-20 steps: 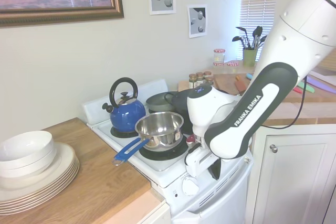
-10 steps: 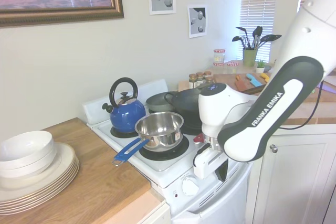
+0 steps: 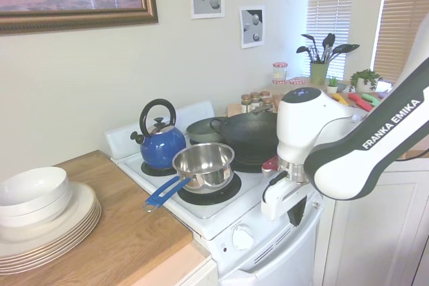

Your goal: Turn on the stove on the bottom left

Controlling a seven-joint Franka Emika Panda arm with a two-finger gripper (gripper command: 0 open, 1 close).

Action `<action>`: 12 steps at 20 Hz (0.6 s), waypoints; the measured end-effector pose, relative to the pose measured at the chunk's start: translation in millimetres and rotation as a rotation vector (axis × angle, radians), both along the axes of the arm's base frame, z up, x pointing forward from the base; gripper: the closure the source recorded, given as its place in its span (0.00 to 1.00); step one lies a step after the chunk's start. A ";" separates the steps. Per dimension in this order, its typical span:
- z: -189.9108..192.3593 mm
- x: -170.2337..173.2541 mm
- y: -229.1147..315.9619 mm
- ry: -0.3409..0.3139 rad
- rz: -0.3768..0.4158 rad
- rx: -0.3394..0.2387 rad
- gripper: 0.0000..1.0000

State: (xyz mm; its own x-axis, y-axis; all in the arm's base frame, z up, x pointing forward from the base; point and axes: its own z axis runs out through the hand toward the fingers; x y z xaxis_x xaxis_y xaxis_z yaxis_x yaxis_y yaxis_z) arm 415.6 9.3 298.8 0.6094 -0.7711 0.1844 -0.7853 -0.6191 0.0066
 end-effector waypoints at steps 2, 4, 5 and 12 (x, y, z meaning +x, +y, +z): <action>7.1 -6.2 -4.4 -0.013 -0.009 0.012 1.00; 12.5 -10.8 -7.0 -0.024 -0.013 0.022 1.00; 14.4 -12.9 -7.9 -0.027 -0.017 0.027 0.00; 19.1 -16.3 -5.9 -0.035 -0.021 0.053 0.00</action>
